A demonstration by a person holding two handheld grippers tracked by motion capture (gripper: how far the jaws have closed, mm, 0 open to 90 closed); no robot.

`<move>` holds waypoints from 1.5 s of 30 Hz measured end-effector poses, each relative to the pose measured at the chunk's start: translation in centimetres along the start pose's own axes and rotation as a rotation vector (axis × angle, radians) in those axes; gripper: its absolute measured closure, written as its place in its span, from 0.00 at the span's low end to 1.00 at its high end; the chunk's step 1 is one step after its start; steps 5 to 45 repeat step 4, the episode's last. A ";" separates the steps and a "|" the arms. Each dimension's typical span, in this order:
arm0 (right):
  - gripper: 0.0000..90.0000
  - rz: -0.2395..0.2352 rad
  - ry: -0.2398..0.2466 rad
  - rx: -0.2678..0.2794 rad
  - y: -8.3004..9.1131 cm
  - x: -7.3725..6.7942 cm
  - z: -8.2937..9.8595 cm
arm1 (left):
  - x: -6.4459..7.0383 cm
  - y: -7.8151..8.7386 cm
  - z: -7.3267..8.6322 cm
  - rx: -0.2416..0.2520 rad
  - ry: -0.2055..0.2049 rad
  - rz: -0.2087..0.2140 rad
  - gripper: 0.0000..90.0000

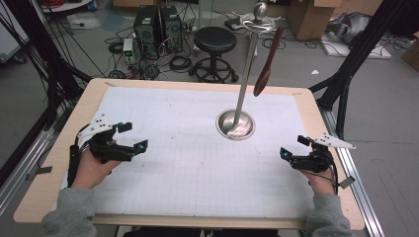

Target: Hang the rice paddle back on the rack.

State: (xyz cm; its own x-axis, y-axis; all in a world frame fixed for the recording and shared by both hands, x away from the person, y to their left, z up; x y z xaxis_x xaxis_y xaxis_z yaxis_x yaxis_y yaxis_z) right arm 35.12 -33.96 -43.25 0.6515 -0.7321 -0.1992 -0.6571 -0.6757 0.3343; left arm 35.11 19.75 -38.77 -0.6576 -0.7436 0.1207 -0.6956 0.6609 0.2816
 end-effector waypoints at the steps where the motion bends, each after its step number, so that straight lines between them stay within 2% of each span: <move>1: 0.00 -0.004 0.007 -0.006 -0.1 -0.1 0.2 | 0.0 0.0 0.0 -0.001 0.000 -0.001 0.03; 4: 0.00 -0.014 0.017 -0.026 -0.3 -0.4 0.6 | -0.1 -0.1 0.0 -0.004 0.004 -0.006 0.03; 45: 0.00 -0.014 0.017 -0.026 -0.3 -0.4 0.6 | -0.1 -0.1 0.0 -0.004 0.004 -0.006 0.03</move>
Point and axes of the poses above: each handheld gripper's, and its own axes: y roughly backward along the jaws, z roughly out of its underside, x roughly to its right, the point moved 5 cm from there along -y, roughly forward along the jaws, and after that the axes turned 6 degrees about -z, right-handed, at the moved point
